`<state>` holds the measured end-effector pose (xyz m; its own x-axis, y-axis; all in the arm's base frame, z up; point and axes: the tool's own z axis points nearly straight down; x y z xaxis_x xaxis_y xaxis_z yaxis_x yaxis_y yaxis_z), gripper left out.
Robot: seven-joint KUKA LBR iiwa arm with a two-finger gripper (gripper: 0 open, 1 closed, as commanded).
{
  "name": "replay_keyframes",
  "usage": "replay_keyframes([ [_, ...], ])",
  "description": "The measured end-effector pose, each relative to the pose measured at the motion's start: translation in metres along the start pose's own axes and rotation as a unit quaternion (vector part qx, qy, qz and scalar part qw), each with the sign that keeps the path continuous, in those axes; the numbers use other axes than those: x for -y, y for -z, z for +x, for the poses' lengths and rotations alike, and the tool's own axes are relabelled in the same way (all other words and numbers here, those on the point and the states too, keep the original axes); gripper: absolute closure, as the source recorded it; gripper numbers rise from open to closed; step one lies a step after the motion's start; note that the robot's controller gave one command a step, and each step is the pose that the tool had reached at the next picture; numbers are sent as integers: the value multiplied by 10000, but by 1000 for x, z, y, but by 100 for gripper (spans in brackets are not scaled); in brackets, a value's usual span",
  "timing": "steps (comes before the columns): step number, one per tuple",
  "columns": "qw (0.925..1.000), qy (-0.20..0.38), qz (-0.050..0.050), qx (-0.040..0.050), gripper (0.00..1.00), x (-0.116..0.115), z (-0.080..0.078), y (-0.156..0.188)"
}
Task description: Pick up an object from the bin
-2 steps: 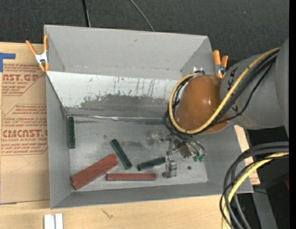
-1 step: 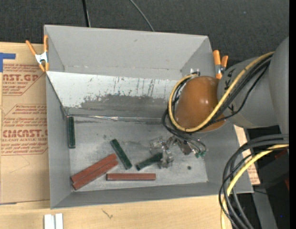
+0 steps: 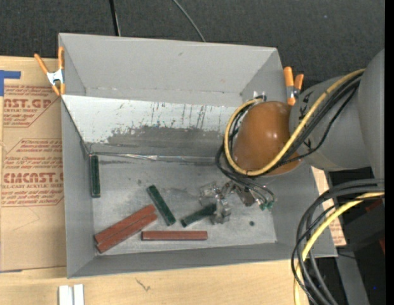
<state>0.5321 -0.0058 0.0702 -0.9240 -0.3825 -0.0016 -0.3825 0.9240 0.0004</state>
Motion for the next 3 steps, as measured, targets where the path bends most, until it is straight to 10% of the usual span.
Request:
replay_keyframes([
  [1, 10000, -14, 1, 6, 100, 14, -33, 67],
  [2, 10000, -14, 0, 6, 100, 14, -33, 67],
  [3, 9999, 120, 4, 10, 100, 25, -46, 167],
])
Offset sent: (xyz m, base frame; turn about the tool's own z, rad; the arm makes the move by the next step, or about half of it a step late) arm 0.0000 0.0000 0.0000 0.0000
